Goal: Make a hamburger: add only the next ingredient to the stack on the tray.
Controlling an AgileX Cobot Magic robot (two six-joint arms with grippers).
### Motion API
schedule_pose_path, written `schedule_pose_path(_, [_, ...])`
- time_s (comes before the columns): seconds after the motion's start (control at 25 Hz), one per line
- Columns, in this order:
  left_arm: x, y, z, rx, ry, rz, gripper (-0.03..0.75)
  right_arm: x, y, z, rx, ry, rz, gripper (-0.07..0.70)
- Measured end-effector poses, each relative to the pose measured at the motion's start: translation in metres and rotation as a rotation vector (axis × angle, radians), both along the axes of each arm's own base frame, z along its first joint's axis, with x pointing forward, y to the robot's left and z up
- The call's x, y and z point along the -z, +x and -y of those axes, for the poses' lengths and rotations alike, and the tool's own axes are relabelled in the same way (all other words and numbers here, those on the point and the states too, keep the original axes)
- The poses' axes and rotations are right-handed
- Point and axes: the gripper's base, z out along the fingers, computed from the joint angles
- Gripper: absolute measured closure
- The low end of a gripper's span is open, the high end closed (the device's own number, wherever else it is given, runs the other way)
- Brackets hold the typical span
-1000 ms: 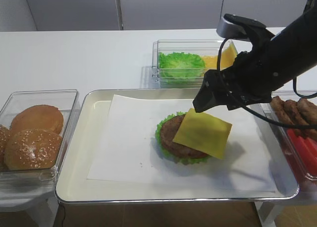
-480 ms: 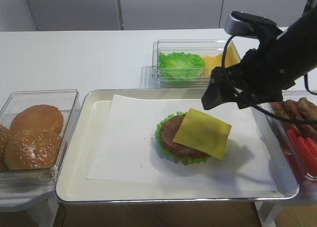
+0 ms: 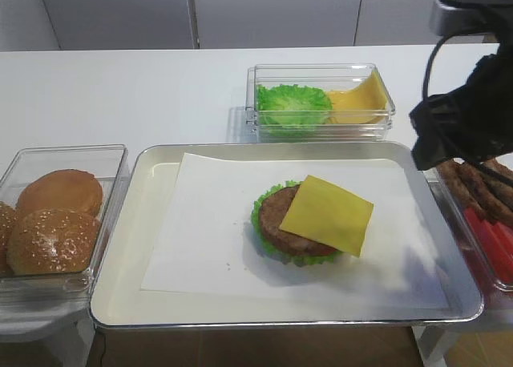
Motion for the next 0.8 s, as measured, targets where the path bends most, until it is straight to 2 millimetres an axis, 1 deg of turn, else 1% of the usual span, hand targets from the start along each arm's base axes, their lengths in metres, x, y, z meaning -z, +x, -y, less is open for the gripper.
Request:
schedule_pose_path(0.16, [0.000, 0.000, 0.000, 0.000, 0.000, 0.000, 0.304, -0.014, -0.018, 0.015, 0.038, -0.088, 0.000, 0.239])
schedule_pose_path(0.24, [0.000, 0.000, 0.000, 0.000, 0.000, 0.000, 0.304, -0.023, -0.028, 0.021, 0.055, -0.111, 0.013, 0.255])
schedule_pose_path(0.4, [0.000, 0.000, 0.000, 0.000, 0.000, 0.000, 0.304, -0.037, -0.054, 0.032, 0.069, -0.114, 0.053, 0.263])
schedule_pose_path(0.72, [0.000, 0.000, 0.000, 0.000, 0.000, 0.000, 0.304, -0.049, -0.115, 0.051, 0.069, -0.086, 0.103, 0.265])
schedule_pose_path(0.8, [0.000, 0.000, 0.000, 0.000, 0.000, 0.000, 0.304, -0.049, -0.131, 0.057, 0.062, -0.081, 0.131, 0.265])
